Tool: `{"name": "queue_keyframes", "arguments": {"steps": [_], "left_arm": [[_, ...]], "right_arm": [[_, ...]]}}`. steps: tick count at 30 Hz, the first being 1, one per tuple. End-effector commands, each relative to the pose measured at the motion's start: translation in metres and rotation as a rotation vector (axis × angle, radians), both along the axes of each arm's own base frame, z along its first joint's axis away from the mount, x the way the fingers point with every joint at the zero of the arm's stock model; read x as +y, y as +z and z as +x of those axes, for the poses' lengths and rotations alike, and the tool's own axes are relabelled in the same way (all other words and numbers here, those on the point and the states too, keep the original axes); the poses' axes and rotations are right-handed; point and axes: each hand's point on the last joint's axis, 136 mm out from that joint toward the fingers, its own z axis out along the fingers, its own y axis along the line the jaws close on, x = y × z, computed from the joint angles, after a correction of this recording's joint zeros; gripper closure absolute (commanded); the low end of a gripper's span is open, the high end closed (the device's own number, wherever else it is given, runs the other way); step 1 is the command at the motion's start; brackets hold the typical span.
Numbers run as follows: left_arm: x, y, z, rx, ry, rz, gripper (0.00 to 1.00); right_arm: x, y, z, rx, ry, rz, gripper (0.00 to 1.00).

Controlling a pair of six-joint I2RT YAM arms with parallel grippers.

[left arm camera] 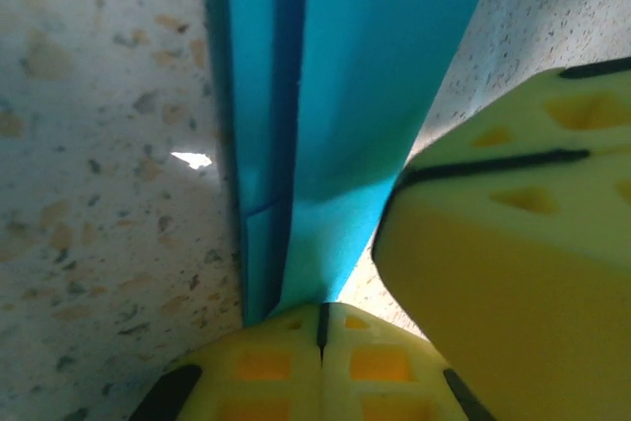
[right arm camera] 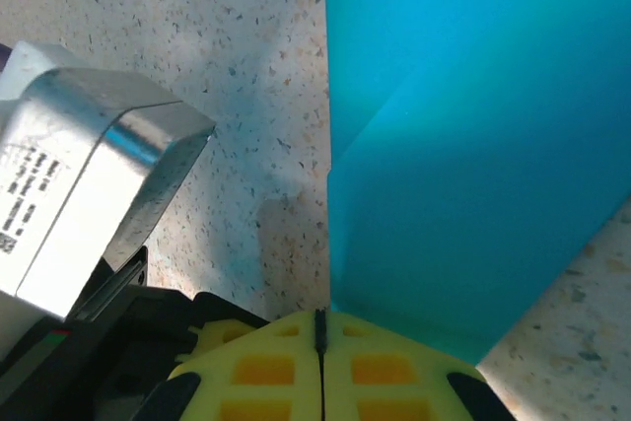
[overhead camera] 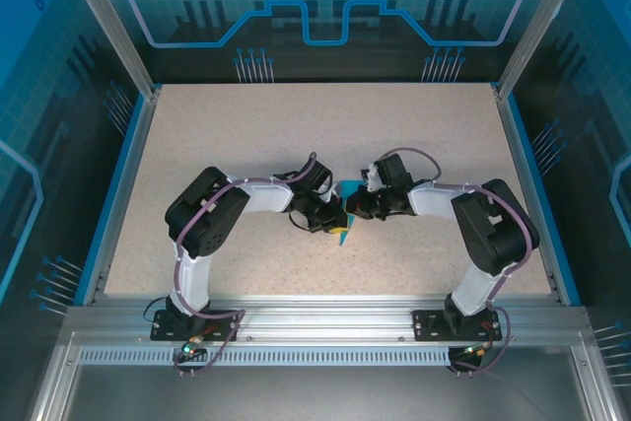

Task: Fold a paper plane with a square sheet of paper (fold left side to right side)
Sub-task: Fold the wing for the fifth time at the center of the table.

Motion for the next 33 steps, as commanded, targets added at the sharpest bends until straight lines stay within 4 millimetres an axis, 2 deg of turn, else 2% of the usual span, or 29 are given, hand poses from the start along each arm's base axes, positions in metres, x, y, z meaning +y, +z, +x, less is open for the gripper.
{"name": "queue_keyframes", "arguments": {"steps": [1, 6, 11, 14, 17, 21, 24, 27, 33], "left_arm": [[0.032, -0.044, -0.033, 0.130, 0.025, 0.198, 1.00], [0.031, -0.043, -0.033, 0.128, 0.023, 0.197, 1.00], [0.030, -0.039, -0.032, 0.120, 0.022, 0.189, 1.00], [0.026, -0.026, -0.029, 0.094, 0.019, 0.155, 1.00], [0.019, -0.004, -0.025, 0.053, 0.009, 0.104, 1.00], [0.011, 0.021, -0.023, 0.012, -0.004, 0.046, 1.00], [0.005, 0.031, -0.025, 0.008, -0.019, 0.015, 1.00], [-0.001, 0.029, -0.031, 0.026, -0.041, 0.005, 0.99], [-0.001, 0.010, -0.037, 0.060, -0.045, 0.042, 0.99]], "right_arm": [[0.001, -0.019, -0.008, 0.063, -0.027, -0.021, 0.94], [-0.003, -0.034, -0.015, 0.108, -0.026, -0.075, 0.94], [-0.017, -0.053, -0.022, 0.140, -0.023, -0.169, 0.94], [-0.022, -0.061, -0.026, 0.155, -0.017, -0.204, 0.95], [-0.024, -0.066, -0.029, 0.165, -0.014, -0.208, 0.95], [-0.022, -0.066, -0.028, 0.160, -0.009, -0.200, 0.96], [-0.021, -0.065, -0.027, 0.153, -0.001, -0.200, 0.96], [-0.021, -0.064, -0.027, 0.151, 0.000, -0.201, 0.96], [-0.020, -0.063, -0.028, 0.150, 0.006, -0.198, 0.96]]}}
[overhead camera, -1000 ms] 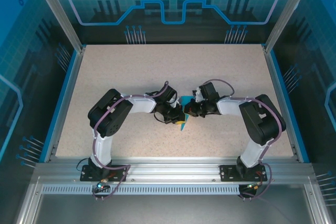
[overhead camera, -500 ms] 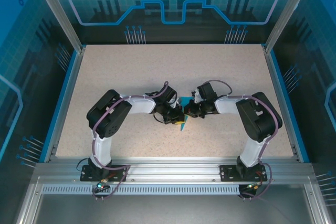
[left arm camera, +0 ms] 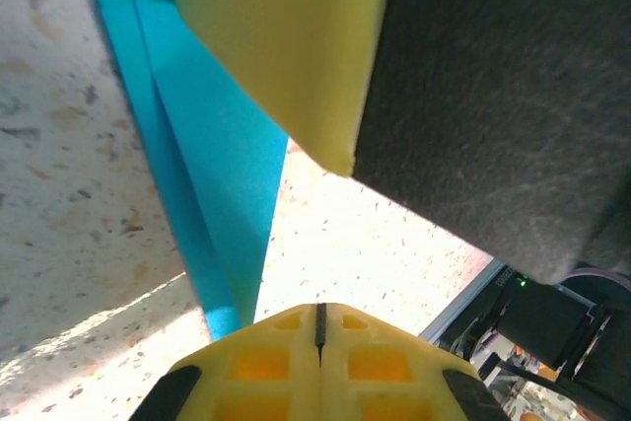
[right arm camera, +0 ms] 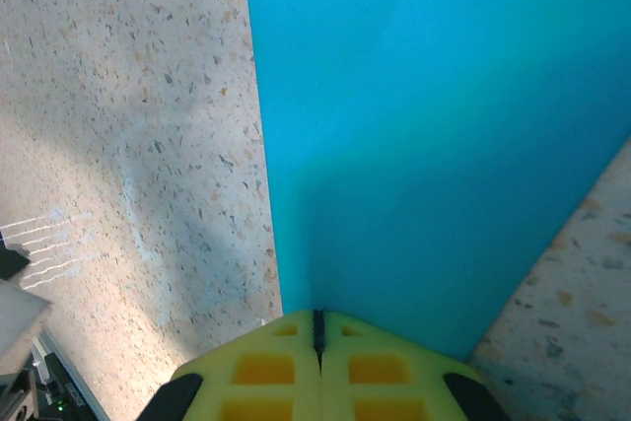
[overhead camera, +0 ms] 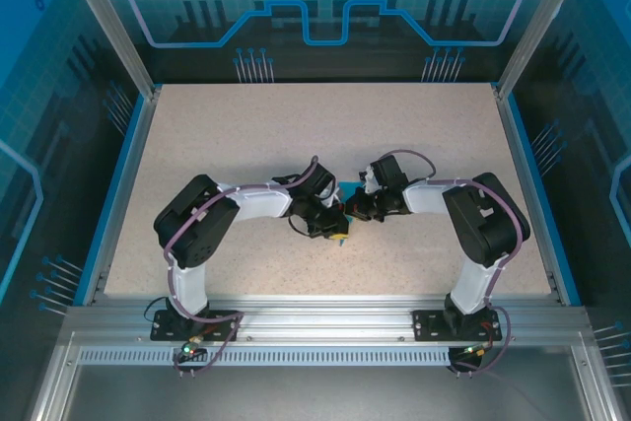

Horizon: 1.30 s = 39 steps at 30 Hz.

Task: Fold a paper plane with a square sheet of paper (fold left side to right side)
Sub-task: Fold the wing for the fifth time at the center of the table.

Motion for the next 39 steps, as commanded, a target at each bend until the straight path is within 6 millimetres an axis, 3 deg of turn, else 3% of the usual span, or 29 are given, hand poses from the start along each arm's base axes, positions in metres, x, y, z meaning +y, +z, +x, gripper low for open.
{"name": "queue_keyframes", "arguments": {"steps": [1, 16, 26, 39], "left_arm": [[0.004, -0.015, -0.011, 0.070, 0.001, 0.037, 1.00], [0.013, -0.035, -0.016, 0.099, 0.025, 0.081, 1.00], [0.020, -0.037, -0.018, 0.098, 0.050, 0.107, 1.00], [0.035, -0.044, -0.040, 0.155, 0.074, 0.107, 1.00]], "right_arm": [[-0.019, -0.043, -0.028, 0.113, 0.008, -0.150, 0.96], [-0.022, -0.042, -0.030, 0.113, 0.017, -0.173, 0.96], [-0.026, -0.044, -0.028, 0.119, 0.022, -0.201, 0.96], [-0.031, -0.050, -0.024, 0.145, 0.012, -0.186, 0.96]]}}
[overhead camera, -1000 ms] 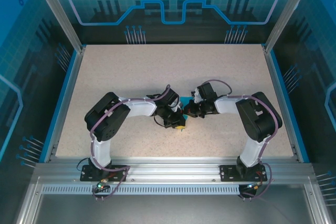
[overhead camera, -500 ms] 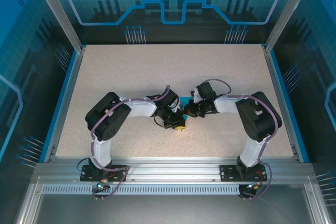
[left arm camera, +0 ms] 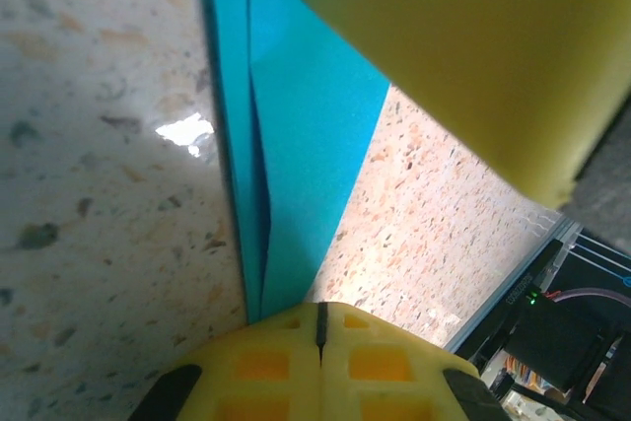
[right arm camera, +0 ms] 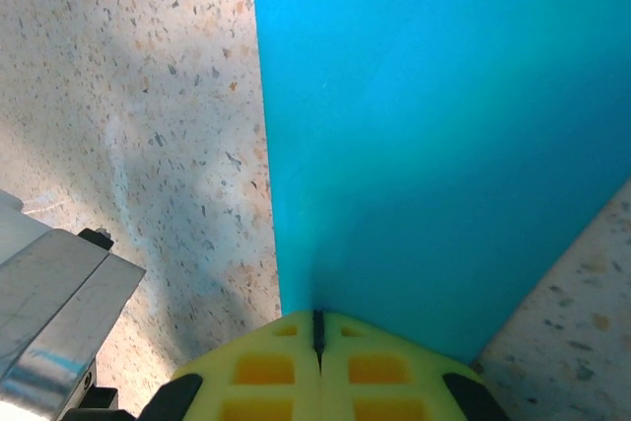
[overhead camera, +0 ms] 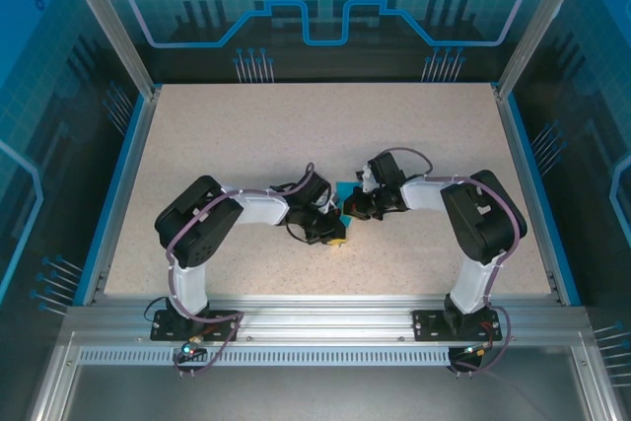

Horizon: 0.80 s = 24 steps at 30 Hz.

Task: Fold a paper plane with a square sheet of paper (fold left side to right side)
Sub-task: Fold the wing for the fifth time at the center of the table.

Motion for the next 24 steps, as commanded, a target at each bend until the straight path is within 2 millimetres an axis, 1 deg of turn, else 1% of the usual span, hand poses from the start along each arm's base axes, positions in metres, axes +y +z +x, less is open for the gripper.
{"name": "queue_keyframes", "arguments": {"steps": [1, 8, 12, 13, 17, 20, 24], "left_arm": [[0.029, -0.024, -0.036, 0.140, 0.016, 0.113, 1.00], [0.038, -0.024, -0.050, 0.158, 0.019, 0.109, 1.00], [0.040, -0.020, -0.049, 0.144, 0.023, 0.107, 1.00], [0.039, -0.017, -0.048, 0.136, 0.021, 0.100, 1.00], [0.033, 0.005, -0.034, 0.070, 0.014, 0.062, 1.00], [0.024, 0.020, -0.023, 0.037, 0.007, 0.030, 0.99], [0.011, 0.027, -0.009, 0.012, 0.003, 0.007, 0.99]], "right_arm": [[-0.034, -0.049, -0.023, 0.127, -0.033, -0.178, 0.96], [-0.037, -0.051, -0.020, 0.131, -0.037, -0.175, 0.96], [-0.035, -0.049, -0.019, 0.127, -0.032, -0.166, 0.96], [-0.034, -0.048, -0.019, 0.125, -0.032, -0.162, 0.97], [-0.032, -0.045, -0.019, 0.121, -0.030, -0.154, 0.97], [-0.029, -0.043, -0.019, 0.119, -0.030, -0.145, 0.96], [-0.026, -0.043, -0.020, 0.120, -0.025, -0.140, 0.96]]}}
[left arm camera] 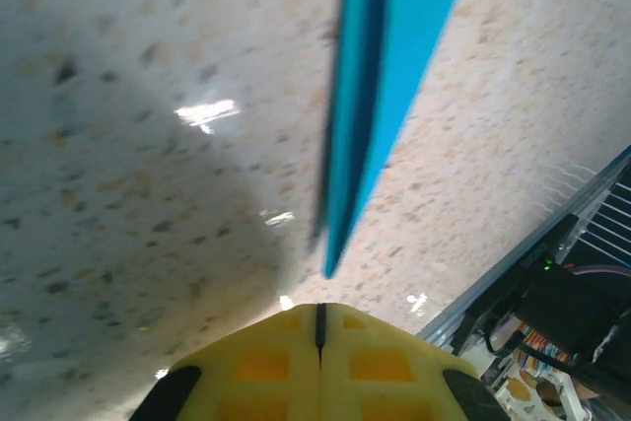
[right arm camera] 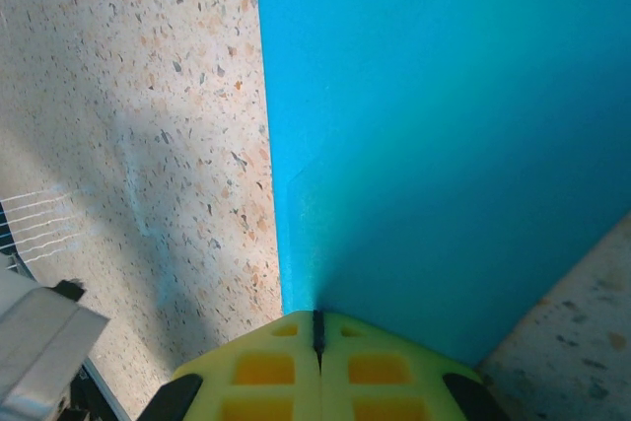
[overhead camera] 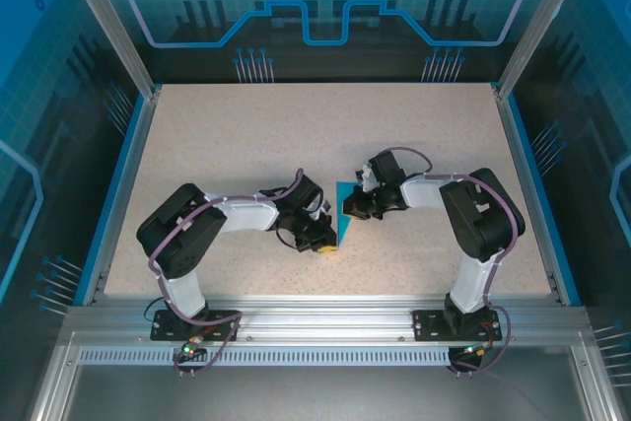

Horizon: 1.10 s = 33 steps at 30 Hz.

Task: Fold a paper plane with a square sheet of paper (fold left side to right side)
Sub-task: Fold the wing for the fifth time at the center of the table.

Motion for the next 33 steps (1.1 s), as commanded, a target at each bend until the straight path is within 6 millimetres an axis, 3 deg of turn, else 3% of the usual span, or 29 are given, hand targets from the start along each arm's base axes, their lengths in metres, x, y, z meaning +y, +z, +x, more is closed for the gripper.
{"name": "queue_keyframes", "arguments": {"steps": [1, 6, 10, 18, 24, 33], "left_arm": [[-0.010, 0.014, 0.015, -0.036, -0.013, -0.024, 0.99], [-0.019, 0.011, 0.036, -0.063, -0.009, -0.018, 0.98], [-0.015, -0.004, 0.043, -0.052, 0.009, 0.025, 0.99], [-0.001, -0.037, 0.033, 0.023, 0.043, 0.106, 1.00], [0.006, -0.046, 0.026, 0.047, 0.056, 0.130, 1.00], [0.007, -0.046, 0.025, 0.044, 0.056, 0.128, 1.00]], "right_arm": [[-0.027, -0.043, -0.020, 0.102, -0.035, -0.161, 0.96], [-0.025, -0.043, -0.022, 0.105, -0.031, -0.156, 0.96], [-0.022, -0.039, -0.021, 0.098, -0.032, -0.134, 0.96], [-0.009, -0.012, -0.008, 0.028, -0.037, -0.052, 0.97], [-0.009, 0.010, -0.010, -0.018, -0.034, -0.045, 0.97], [0.005, 0.000, -0.029, 0.015, 0.003, -0.035, 0.97]]}}
